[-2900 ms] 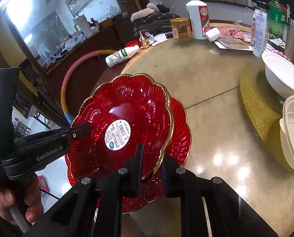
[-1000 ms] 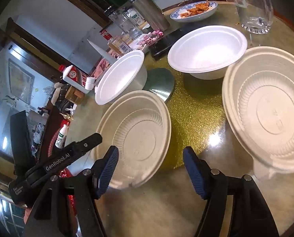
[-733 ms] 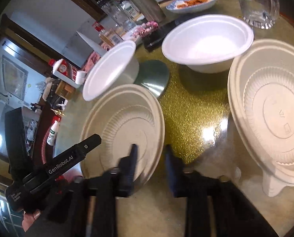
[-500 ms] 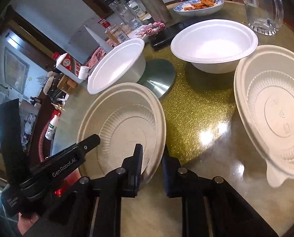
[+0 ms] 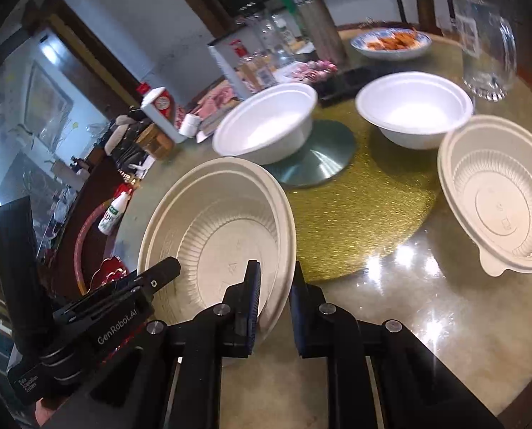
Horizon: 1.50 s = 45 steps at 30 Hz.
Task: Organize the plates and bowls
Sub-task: 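Place the beige bowl onto the stacked red plates and release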
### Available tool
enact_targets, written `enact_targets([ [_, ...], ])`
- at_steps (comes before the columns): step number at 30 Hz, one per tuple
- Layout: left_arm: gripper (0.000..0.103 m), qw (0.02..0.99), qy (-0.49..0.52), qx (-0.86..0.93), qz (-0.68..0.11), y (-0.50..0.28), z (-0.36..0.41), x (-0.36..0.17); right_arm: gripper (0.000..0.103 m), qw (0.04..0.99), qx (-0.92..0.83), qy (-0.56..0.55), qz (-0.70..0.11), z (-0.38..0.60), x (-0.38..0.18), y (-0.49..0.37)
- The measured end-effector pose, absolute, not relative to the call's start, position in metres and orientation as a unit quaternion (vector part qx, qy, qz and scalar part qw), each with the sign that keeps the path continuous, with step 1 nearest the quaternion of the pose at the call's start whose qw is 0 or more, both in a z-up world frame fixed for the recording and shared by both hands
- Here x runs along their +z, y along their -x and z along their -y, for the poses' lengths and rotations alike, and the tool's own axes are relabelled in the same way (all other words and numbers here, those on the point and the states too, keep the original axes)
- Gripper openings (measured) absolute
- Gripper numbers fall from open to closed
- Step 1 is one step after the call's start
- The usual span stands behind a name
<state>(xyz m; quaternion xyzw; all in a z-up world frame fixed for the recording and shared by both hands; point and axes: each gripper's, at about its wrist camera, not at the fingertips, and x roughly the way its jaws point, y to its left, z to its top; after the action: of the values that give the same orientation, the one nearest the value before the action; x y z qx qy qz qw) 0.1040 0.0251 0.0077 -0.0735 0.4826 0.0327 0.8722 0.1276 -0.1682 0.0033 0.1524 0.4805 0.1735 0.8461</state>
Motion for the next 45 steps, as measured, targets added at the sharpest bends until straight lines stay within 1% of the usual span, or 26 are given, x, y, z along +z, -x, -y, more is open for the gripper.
enact_targets([
  [10,0.022,0.885,0.094,0.064,-0.452,-0.067,-0.074,0.028,0.015,0.852,0.211,-0.113,-0.465,0.116,0.028,-0.109],
  [21,0.022,0.889,0.129,0.135,-0.419,-0.02,-0.156,0.041,0.015,0.842,0.286,-0.064,-0.454,0.021,0.047,-0.089],
  [32,0.022,0.868,0.165,0.192,-0.428,0.005,-0.215,0.015,0.015,0.814,0.33,-0.019,-0.478,-0.057,0.026,-0.076],
  [45,0.022,0.847,0.17,0.202,-0.462,0.003,-0.23,-0.016,0.015,0.796,0.324,0.009,-0.512,-0.085,-0.009,-0.081],
])
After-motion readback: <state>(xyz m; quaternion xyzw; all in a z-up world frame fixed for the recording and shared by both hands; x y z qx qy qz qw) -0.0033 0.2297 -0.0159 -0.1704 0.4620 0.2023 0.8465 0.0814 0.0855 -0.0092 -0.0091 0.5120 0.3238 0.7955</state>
